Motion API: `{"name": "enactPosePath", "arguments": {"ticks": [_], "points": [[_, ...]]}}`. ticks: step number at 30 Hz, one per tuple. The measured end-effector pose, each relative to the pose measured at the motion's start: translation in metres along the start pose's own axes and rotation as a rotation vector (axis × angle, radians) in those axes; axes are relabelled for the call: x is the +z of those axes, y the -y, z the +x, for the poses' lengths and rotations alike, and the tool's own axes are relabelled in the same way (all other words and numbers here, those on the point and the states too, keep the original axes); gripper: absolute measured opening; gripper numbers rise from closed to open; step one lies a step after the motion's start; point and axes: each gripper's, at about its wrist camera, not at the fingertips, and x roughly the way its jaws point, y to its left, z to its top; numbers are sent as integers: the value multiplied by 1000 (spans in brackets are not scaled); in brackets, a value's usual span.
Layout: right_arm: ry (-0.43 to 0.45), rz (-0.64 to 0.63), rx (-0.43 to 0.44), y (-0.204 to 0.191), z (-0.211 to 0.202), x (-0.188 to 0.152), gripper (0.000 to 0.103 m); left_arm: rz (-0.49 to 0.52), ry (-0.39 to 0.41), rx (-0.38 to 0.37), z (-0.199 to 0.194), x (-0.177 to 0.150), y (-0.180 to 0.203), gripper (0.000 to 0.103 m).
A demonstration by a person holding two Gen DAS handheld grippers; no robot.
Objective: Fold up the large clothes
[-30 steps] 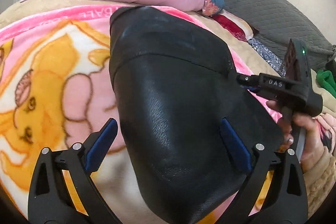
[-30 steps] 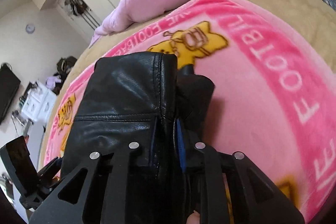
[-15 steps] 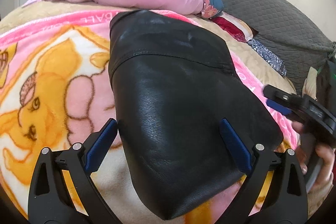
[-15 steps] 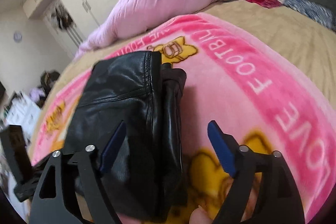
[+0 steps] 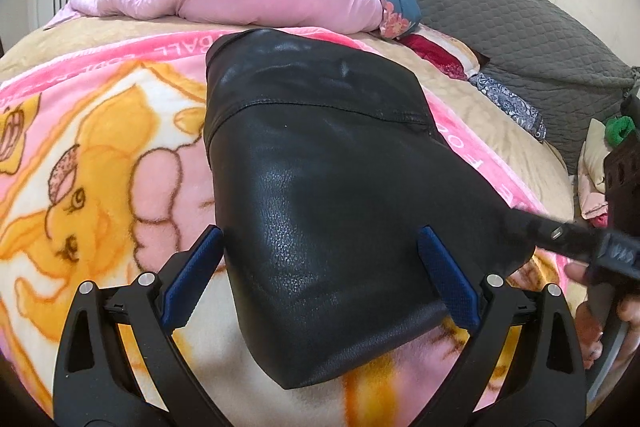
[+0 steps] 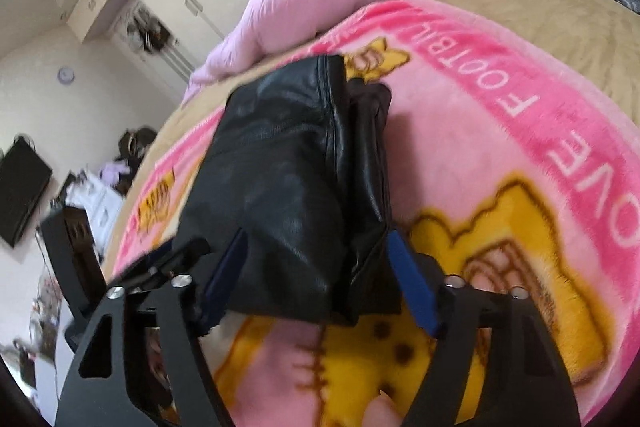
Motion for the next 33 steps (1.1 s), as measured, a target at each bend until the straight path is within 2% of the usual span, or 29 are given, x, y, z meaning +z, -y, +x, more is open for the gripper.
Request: {"name": "enactPosePath", "arguments": {"ticks": [3,4,5,6,7,9,11,12,14,16,17,23,24,28,33], "points": [[-25,17,15,3,7,-3,60,-6,2,2,-1,-2,0,91],[-27,16,24,2,8,-4,56,-10,4,0,-1,-2,-1,91],[-28,9,29,1,8,-4,51,-16,6,-3,-2,-2,-1,91],[-26,-10,40,-3,9,-5,41,-23,5,-6,-2,-2,-2,91],[-17,-21,42,-5,9,-5,38,-27,7,-4,-3,-3,-3,91],[15,-50,81,-13,4,-6,23,-42,9,12,-3,-3,-6,93],[45,-64,170,-16,-3,-3,22,-61,24,9,-3,-3,-10,94],[49,-73,176,-15,-5,-1,21,-62,25,-2,-2,-3,-10,95],[25,-93,119,-9,0,-1,21,-24,7,12,3,-3,-3,95],[-30,-128,-8,-5,14,-6,21,28,-21,31,11,-6,8,95],[-54,-138,-42,-3,21,-9,21,45,-25,46,14,-8,13,95],[-74,-137,-69,0,26,-14,26,60,-12,64,17,-12,15,95],[-75,-141,-82,0,26,-15,29,60,-12,64,17,-12,14,95],[-52,-125,-93,2,16,-10,57,24,-8,43,14,-10,9,95],[-15,-149,-96,-3,4,-9,64,5,-6,35,10,-7,6,95]]}}
